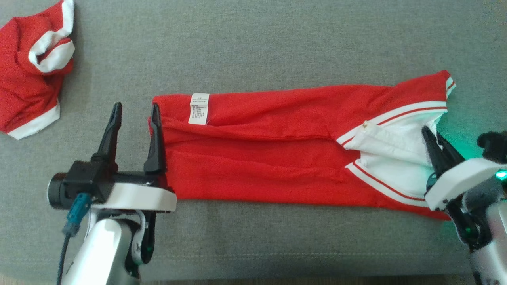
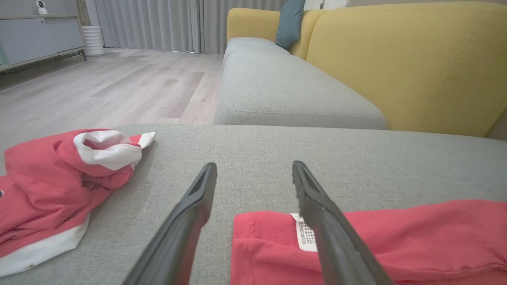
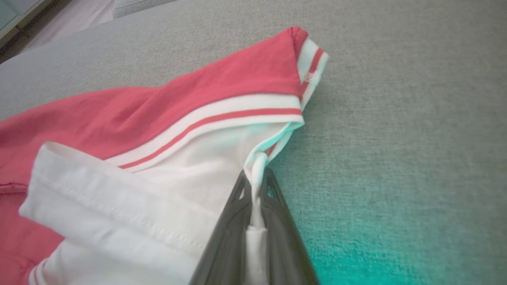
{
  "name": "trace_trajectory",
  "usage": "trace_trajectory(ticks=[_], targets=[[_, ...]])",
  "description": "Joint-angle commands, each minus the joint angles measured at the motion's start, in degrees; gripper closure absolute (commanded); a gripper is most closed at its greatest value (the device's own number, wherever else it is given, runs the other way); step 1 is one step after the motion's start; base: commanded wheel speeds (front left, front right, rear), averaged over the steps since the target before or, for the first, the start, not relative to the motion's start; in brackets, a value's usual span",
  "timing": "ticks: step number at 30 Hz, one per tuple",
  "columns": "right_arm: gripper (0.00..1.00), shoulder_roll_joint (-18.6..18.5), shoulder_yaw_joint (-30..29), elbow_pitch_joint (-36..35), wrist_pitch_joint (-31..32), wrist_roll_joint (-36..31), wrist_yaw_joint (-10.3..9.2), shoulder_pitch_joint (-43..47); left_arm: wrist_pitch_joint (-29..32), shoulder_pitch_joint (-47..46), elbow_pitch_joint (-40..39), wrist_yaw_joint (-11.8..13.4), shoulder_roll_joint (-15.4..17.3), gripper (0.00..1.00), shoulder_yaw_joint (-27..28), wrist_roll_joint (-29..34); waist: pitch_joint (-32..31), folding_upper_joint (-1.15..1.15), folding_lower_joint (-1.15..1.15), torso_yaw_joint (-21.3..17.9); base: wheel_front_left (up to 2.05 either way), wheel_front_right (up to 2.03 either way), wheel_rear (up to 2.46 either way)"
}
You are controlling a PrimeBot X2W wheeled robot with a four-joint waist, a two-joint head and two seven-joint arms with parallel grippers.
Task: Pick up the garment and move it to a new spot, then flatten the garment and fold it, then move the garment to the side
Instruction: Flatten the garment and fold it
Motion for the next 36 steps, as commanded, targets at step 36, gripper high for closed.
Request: trace_trajectory(ticks=[36], targets=[[1.0, 7.93, 14.8, -24.86, 13.95, 1.45, -0.04, -4.52, -0.44, 1.06, -0.37, -3.2, -2.02, 0.0, 4.46, 2.68, -5.67, 0.0, 0.0, -2.16, 0.0, 0.0, 0.0]])
